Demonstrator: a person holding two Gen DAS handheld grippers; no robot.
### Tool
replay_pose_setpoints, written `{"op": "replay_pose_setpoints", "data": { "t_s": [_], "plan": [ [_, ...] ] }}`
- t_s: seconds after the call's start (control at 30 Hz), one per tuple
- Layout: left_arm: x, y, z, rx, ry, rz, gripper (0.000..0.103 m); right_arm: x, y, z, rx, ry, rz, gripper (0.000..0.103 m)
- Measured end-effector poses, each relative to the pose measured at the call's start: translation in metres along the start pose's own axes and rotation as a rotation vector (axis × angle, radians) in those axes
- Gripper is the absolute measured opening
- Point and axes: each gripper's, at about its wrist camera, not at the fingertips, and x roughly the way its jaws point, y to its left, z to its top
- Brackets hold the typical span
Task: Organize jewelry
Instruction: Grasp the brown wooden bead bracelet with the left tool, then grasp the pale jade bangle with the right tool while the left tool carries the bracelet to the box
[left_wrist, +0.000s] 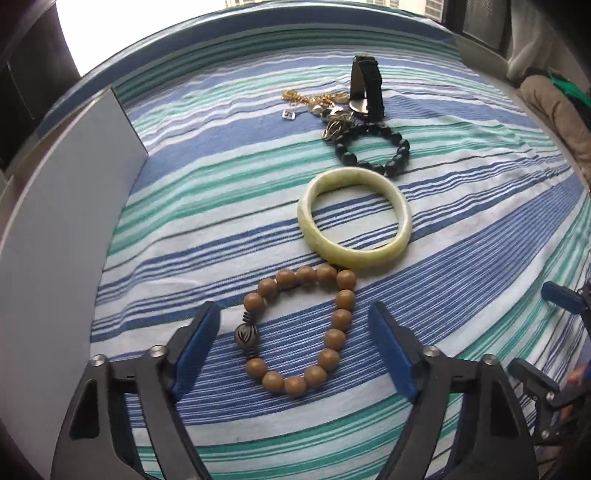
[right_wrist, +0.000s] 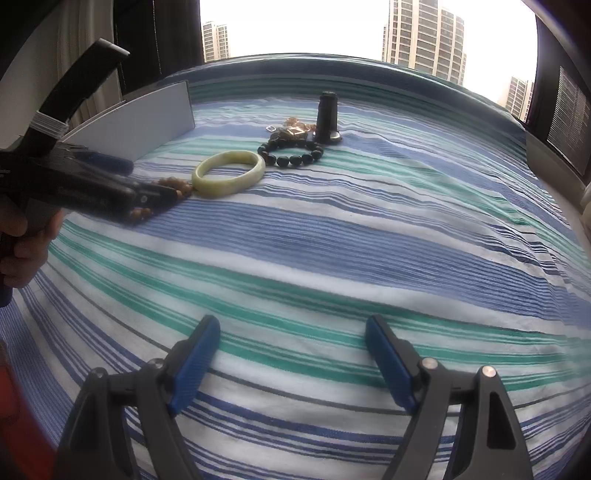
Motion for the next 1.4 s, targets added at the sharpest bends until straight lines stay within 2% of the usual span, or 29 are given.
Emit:
{"op": "replay_pose_setpoints", "data": {
  "t_s": [0.03, 0.07, 0.1, 0.13, 0.23, 0.27, 0.3, 0.37, 0.63, 0.73, 0.77, 0.83, 0.87, 1.0, 1.07, 1.13, 1.2, 1.23, 1.27, 1.3, 1.4],
  "plan": [
    [-0.003, 0.005, -0.002, -0.033, -0.019, -0.032, 0.066, 0.000, 0.000, 0.000, 0.000, 0.000, 0.000, 0.083],
    [-0.005, 0.009, -0.006, -0.049, -0.027, -0.039, 0.050, 0.000, 0.000, 0.000, -0.001, 0.000, -0.001, 0.083],
    [-0.008, 0.009, -0.009, -0.044, -0.031, -0.034, 0.030, 0.000, 0.000, 0.000, -0.002, 0.000, -0.002, 0.083],
    [-0.010, 0.009, -0.012, -0.034, -0.033, -0.035, 0.025, 0.000, 0.000, 0.000, -0.002, 0.001, -0.003, 0.083],
    [-0.018, 0.012, -0.025, -0.059, -0.046, -0.064, 0.022, 0.000, 0.001, 0.000, -0.002, 0.001, -0.004, 0.083],
    [-0.023, 0.015, -0.030, -0.075, -0.063, -0.074, 0.014, 0.000, 0.001, 0.000, -0.002, 0.001, -0.004, 0.083],
    [-0.030, 0.018, -0.034, -0.095, -0.082, -0.090, 0.000, 0.000, 0.000, 0.000, -0.002, 0.001, -0.003, 0.083],
    [-0.039, 0.025, -0.043, -0.147, -0.082, -0.123, 0.000, 0.000, 0.001, 0.000, -0.003, 0.001, -0.002, 0.083],
    [-0.052, 0.050, -0.087, -0.244, -0.088, -0.150, 0.000, 0.001, 0.002, 0.000, -0.003, 0.003, -0.005, 0.085],
    [-0.057, 0.056, -0.088, -0.273, -0.118, -0.181, 0.001, 0.001, 0.002, 0.000, -0.002, 0.003, -0.008, 0.085],
    [-0.056, 0.059, -0.085, -0.287, -0.117, -0.198, 0.004, 0.001, 0.002, 0.000, -0.002, 0.003, -0.009, 0.085],
    [-0.055, 0.058, -0.077, -0.296, -0.128, -0.214, 0.017, 0.001, 0.002, 0.000, -0.002, 0.003, -0.010, 0.085],
    [-0.053, 0.055, -0.073, -0.283, -0.133, -0.205, 0.024, 0.001, 0.002, 0.000, -0.002, 0.003, -0.011, 0.085],
    [-0.035, 0.035, -0.061, -0.215, -0.093, -0.123, 0.023, 0.001, 0.001, 0.000, -0.003, 0.003, -0.010, 0.085],
    [-0.032, 0.025, -0.060, -0.181, -0.106, -0.056, 0.021, 0.001, 0.001, 0.000, -0.003, 0.005, -0.011, 0.085],
    [-0.031, 0.022, -0.058, -0.175, -0.114, -0.020, 0.021, 0.001, 0.001, 0.003, 0.004, 0.045, -0.008, 0.085],
    [-0.030, 0.024, -0.056, -0.188, -0.120, -0.014, 0.021, -0.002, 0.004, 0.014, 0.009, 0.106, 0.062, 0.084],
    [-0.028, 0.025, -0.053, -0.191, -0.122, -0.009, 0.020, -0.008, 0.006, 0.023, 0.007, 0.109, 0.114, 0.084],
    [-0.027, 0.026, -0.051, -0.191, -0.121, 0.007, 0.009, -0.015, 0.009, 0.035, -0.002, 0.094, 0.150, 0.084],
    [-0.026, 0.029, -0.049, -0.199, -0.117, 0.007, 0.009, -0.022, 0.013, 0.048, -0.020, 0.076, 0.172, 0.084],
    [-0.031, 0.044, -0.052, -0.272, -0.122, -0.072, 0.009, -0.031, 0.025, 0.095, -0.084, 0.030, 0.201, 0.084]
  ]
}}
